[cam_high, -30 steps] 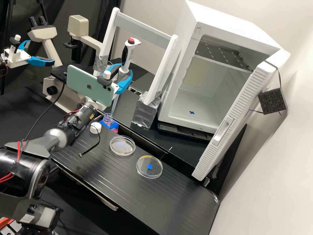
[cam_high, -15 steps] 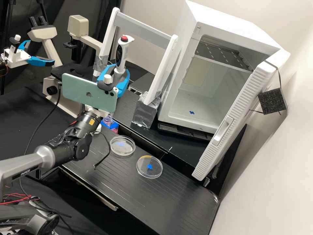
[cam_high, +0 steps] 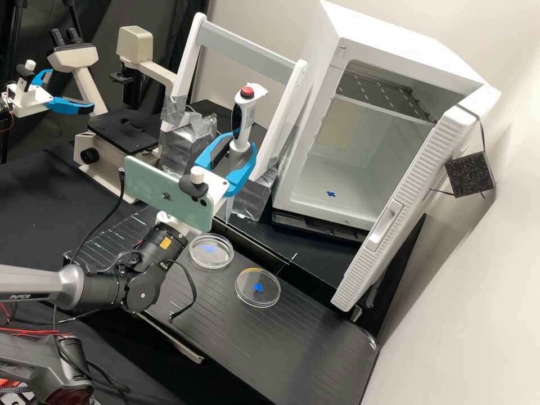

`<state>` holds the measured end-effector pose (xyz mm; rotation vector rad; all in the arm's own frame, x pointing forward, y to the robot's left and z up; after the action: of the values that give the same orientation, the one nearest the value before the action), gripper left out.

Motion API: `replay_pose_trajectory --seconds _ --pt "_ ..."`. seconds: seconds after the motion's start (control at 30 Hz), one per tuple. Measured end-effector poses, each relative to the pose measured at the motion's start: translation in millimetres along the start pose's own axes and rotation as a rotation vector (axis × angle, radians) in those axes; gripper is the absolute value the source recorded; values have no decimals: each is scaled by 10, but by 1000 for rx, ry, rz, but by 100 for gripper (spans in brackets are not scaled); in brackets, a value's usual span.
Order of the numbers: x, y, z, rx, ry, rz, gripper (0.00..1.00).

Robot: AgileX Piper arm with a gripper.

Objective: Use the pipette

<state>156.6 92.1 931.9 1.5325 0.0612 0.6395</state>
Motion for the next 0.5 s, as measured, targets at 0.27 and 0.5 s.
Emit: replay_pose_trajectory --seconds 0.27,0.5 --pt "-72 -36 60 1 -29 -3 0" --pt "-78 -51 52 -8 -25 -18 0"
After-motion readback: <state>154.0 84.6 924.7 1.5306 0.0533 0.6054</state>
